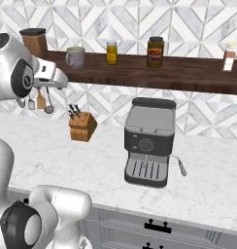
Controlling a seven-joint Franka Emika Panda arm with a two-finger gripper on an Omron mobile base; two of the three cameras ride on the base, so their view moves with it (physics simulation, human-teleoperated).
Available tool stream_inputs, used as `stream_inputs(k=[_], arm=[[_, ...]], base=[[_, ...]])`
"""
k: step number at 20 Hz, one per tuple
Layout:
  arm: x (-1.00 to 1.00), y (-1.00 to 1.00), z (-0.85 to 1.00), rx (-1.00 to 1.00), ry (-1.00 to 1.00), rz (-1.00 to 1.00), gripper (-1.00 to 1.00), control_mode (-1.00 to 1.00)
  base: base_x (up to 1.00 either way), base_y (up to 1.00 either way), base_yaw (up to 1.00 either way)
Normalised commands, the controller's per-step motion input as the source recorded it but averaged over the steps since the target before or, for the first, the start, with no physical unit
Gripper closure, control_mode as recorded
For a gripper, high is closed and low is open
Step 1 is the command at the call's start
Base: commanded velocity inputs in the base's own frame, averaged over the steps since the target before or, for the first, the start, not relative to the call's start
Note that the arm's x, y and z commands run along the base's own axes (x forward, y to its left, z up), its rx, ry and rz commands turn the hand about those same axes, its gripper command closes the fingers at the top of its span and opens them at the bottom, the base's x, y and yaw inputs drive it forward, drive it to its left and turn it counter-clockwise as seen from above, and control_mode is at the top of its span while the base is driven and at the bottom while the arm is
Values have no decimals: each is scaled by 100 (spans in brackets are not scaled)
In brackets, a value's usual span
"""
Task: Gather all objects into one cabinet and sort the glasses and bowls to opposite sides.
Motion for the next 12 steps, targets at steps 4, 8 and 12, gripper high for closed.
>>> stream_inputs(k=[4, 8, 12], arm=[[8, 36, 60, 0, -7, -14, -100, -100], [7, 32, 56, -1, -14, -12, -100, -100], [23, 14, 54, 0, -3, -7, -100, -100]], base=[[0, 0, 0], [0, 0, 0], [0, 0, 0]])
